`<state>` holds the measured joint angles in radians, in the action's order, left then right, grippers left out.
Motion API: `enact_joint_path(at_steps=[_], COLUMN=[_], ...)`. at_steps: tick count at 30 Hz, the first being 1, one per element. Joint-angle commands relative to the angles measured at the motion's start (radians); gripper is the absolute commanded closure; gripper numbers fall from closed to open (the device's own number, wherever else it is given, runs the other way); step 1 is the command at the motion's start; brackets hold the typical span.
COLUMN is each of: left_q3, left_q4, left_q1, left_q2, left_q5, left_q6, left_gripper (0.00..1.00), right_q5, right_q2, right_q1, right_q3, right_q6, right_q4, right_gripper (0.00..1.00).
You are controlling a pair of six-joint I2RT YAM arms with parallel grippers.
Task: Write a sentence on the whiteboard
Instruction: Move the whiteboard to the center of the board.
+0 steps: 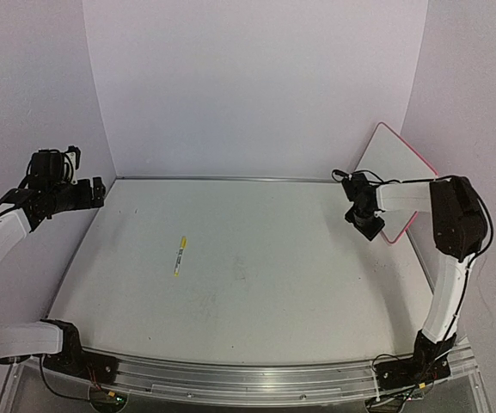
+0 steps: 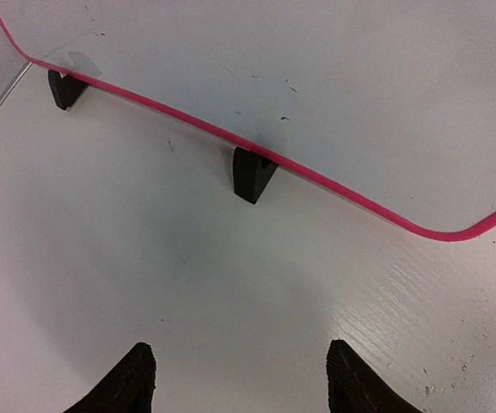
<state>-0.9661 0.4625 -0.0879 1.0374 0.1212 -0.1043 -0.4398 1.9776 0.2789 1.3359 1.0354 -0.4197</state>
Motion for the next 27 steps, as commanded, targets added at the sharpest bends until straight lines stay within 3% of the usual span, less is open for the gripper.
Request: enact_joint_path(at_steps=[1, 12, 17, 27], left_q3=[0.002, 0.001, 0.0, -0.001], left_q4=[-0.028, -0.029, -0.034, -0.036], left_q1=[0.004, 0.004, 0.004, 0.004], left_q2=[-0.008, 0.009, 0.021, 0.041], left_q5=[-0.023, -0.043, -0.055, -0.068], left_q6=[-0.005, -0.006, -0.007, -0.008], left_gripper=[0.01, 0.01, 0.01, 0.01], right_q5=[-0.07, -0.186, -0.204, -0.201], right_q2=[0.084, 0.231, 0.272, 0.292], right_q1=[-0.025, -0.042, -0.049, -0.077], right_q3=[0.082, 0.226, 0.276, 0.275], right_q6=[0.021, -0.005, -0.022, 0.018], right_q4=[-0.034, -0.098, -0.115, -0.134], right_gripper=[0.38, 0.48, 0.57, 0.65])
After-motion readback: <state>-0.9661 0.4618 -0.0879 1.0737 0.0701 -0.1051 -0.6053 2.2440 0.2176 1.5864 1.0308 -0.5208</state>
